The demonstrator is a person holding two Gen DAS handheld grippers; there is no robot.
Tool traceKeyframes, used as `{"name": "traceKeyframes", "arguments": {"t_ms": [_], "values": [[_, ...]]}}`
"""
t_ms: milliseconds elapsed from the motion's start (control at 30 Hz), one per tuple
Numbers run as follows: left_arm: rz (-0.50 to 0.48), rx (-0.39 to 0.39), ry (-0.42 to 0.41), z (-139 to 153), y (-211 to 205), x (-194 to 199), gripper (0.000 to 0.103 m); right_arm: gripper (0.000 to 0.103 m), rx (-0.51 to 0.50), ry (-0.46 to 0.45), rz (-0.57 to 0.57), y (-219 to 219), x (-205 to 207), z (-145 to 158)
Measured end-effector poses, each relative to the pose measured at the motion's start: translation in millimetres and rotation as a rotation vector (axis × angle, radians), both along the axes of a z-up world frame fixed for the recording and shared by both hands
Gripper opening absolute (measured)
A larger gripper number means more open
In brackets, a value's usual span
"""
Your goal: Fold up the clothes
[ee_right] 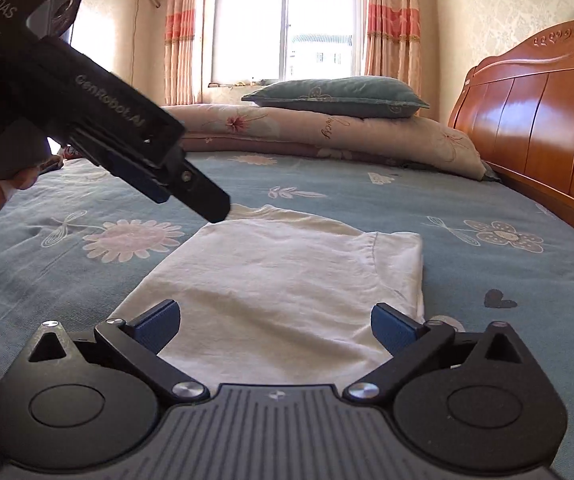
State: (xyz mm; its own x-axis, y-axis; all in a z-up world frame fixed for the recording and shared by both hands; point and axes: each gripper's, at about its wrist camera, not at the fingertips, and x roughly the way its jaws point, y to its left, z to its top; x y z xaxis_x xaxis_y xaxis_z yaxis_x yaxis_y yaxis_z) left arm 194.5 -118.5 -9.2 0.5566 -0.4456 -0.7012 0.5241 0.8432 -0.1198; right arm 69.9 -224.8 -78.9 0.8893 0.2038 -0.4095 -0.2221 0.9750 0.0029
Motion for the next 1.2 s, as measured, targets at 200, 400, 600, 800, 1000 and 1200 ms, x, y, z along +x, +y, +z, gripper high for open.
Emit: {"name": "traceKeyframes", "arguments": {"t_ms": [200, 400, 600, 800, 1000, 1200], "values": [[-0.052, -0.019, 0.058, -13, -38, 23, 0.079, 0.103, 0.002, 0.132, -0.051, -2, 13, -12], [-0.127, -0.064, 0.143, -26, -70, 33, 0.079, 0.103, 0.097, 0.142, -0.161, -47, -9, -12], [-0.234, -0.087, 0.199, -42, -111, 36, 0.079, 0.103, 0.134, 0.128, -0.124, -49, -10, -7], [-0.305, -0.081, 0.221, -49, -149, 48, 0.088, 0.103, 0.075, 0.108, -0.063, -35, -12, -5], [-0.310, -0.060, 0.069, -17, -154, 59, 0.090, 0.103, 0.072, 0.110, -0.049, -33, -14, -6], [-0.210, -0.019, 0.169, -48, -158, 108, 0.089, 0.103, 0.097, 0.117, -0.032, -33, -16, -5]]}}
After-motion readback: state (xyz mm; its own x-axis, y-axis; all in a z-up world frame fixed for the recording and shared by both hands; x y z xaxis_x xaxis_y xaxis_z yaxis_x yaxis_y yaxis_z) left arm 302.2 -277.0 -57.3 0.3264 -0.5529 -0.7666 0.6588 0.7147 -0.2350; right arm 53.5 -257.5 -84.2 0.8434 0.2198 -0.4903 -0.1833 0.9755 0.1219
